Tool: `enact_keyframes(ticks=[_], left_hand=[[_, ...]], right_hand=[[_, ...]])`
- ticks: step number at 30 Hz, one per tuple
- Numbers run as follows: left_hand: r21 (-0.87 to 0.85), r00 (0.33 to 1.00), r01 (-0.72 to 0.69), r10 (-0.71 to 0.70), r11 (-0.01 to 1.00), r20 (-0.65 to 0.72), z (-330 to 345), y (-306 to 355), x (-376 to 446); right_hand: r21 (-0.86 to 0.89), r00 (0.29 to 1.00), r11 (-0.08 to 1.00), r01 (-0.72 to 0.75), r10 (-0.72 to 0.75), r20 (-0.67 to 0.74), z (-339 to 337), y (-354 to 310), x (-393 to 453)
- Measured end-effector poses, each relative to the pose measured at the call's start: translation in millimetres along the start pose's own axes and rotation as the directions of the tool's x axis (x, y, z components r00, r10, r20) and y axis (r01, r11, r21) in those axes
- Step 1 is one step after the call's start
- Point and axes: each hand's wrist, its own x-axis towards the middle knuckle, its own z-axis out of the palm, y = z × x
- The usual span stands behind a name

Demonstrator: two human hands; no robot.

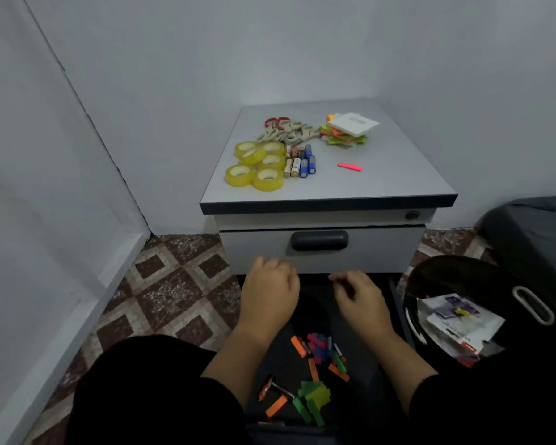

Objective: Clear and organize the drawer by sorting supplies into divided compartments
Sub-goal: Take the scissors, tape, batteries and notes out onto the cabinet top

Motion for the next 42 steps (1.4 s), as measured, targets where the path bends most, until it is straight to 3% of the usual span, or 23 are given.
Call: enact_keyframes(ticks=[2,4,8,14,16,18,30,34,37,41,42], left_hand=[[0.033,0.963,0.081,-0.086,0.996,0.256,14.1,-8.8,-17.4],[0.068,0.873,0.148,-0.163,0.987,0.46,26.1,-15.4,-35.0],[0.199,0.622,0.156,-0.253,0.967,0.741,42.1,-19.3,-65.8],[0.363,0.318,0.026,-0.352,0.932,0.88,54.0,-22.9,-95.2],[0.389,0.285,-0.008,-0.37,0.921,0.884,57.2,-22.3,-105.7],[0.395,0.296,-0.025,-0.371,0.918,0.88,60.2,-20.3,-111.5],[0.298,0.296,0.03,-0.293,0.954,0.909,68.7,-13.2,-113.9],[0.297,0.274,0.065,-0.304,0.953,0.913,66.1,-12.5,-111.6],[0.344,0.192,0.111,-0.36,0.932,0.913,61.5,-14.5,-103.0],[0.458,-0.043,0.222,-0.461,0.861,0.886,62.9,-21.3,-82.1],[0.458,-0.041,0.233,-0.462,0.858,0.886,63.3,-21.0,-77.8]], right_hand=[[-0.051,0.971,0.983,-0.175,0.181,0.157,7.3,16.1,-19.2],[-0.167,0.875,0.935,-0.313,0.352,0.333,14.3,29.2,-33.4],[-0.465,0.667,0.839,-0.283,0.521,0.533,26.3,42.4,-60.0],[-0.629,0.483,0.767,-0.127,0.602,0.636,33.9,45.6,-82.5],[-0.628,0.406,0.774,-0.084,0.602,0.688,36.8,45.4,-86.6],[-0.632,0.362,0.773,-0.051,0.604,0.71,38.8,44.6,-89.4],[-0.539,0.31,0.838,-0.087,0.537,0.784,48.3,44.8,-90.8],[-0.533,0.371,0.844,-0.06,0.514,0.773,49.7,43.9,-89.3],[-0.497,0.443,0.866,-0.045,0.464,0.767,52.3,40.6,-87.1],[-0.45,0.496,0.892,-0.042,0.409,0.766,56.7,37.9,-87.1],[-0.439,0.51,0.897,-0.05,0.401,0.761,57.5,37.4,-87.4]])
